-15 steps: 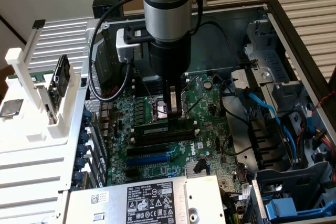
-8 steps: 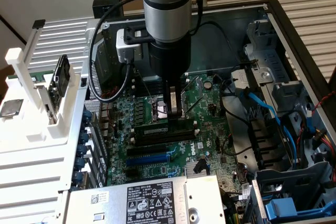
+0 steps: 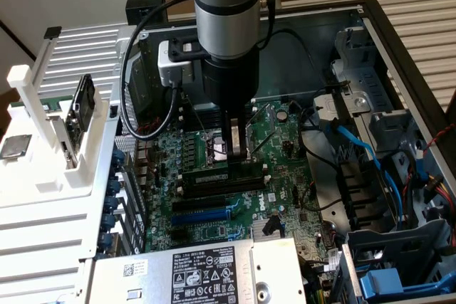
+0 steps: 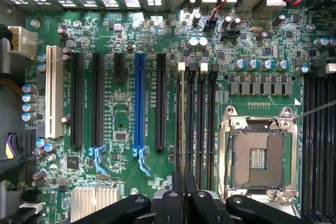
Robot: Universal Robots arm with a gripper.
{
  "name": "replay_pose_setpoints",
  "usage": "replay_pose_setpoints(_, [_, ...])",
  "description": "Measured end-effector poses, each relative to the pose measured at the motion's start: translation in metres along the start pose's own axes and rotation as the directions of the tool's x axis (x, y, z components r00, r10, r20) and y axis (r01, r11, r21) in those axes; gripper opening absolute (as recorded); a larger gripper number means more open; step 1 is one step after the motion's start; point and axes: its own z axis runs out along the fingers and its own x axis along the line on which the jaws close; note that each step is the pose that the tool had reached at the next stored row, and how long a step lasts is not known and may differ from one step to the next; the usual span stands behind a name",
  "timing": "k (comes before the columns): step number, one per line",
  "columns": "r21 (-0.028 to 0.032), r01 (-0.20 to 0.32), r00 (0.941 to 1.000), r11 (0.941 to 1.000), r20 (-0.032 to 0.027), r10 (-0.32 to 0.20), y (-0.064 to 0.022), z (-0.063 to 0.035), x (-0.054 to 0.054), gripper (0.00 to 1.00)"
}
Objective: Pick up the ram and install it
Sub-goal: 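Pick up the ram and move it above insertion slot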
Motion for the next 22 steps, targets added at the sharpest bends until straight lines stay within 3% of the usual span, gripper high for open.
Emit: replay_pose_setpoints(22, [-0.0001, -0.010, 0.9999, 1.0000, -0.0023, 0.010, 0.0000, 0.0020, 0.0006, 0.12])
